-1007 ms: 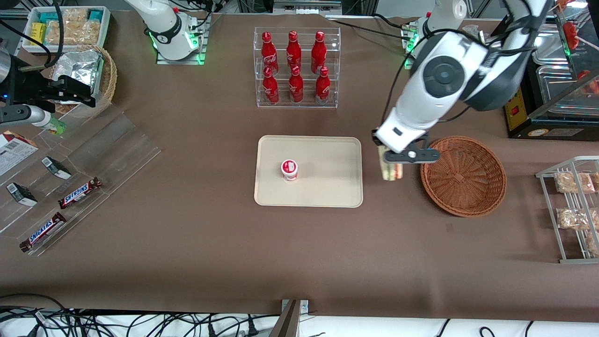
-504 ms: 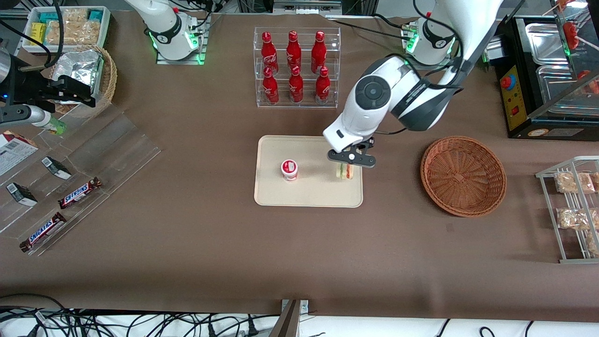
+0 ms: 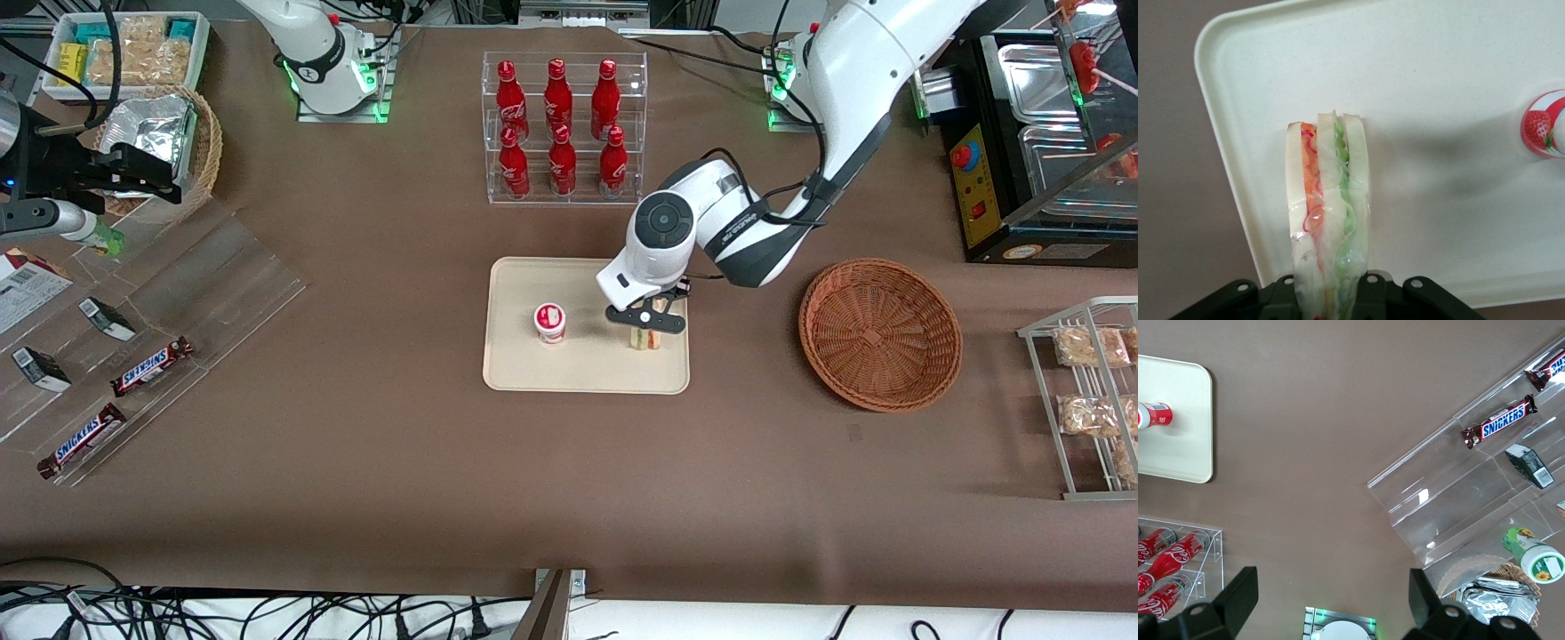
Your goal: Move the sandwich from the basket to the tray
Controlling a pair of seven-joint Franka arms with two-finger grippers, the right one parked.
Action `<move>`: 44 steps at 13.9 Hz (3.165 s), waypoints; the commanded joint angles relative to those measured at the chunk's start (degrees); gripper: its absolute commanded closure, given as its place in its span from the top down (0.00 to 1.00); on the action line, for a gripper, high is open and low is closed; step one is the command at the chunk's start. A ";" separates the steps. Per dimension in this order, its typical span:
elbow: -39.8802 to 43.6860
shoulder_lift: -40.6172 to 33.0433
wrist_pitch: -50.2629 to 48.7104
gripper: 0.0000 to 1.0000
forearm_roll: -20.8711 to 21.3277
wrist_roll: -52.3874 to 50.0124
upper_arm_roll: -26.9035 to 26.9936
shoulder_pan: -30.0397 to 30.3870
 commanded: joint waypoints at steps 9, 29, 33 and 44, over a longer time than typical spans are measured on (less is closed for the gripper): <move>2.51 2.43 -0.41 1.00 2.30 -6.68 3.12 -3.73; 16.57 -22.44 -22.64 1.00 -7.89 -12.86 2.08 12.77; 16.49 -26.56 -25.36 1.00 -15.09 1.63 7.58 15.26; 15.60 -32.11 -31.69 1.00 -23.54 34.51 25.54 11.12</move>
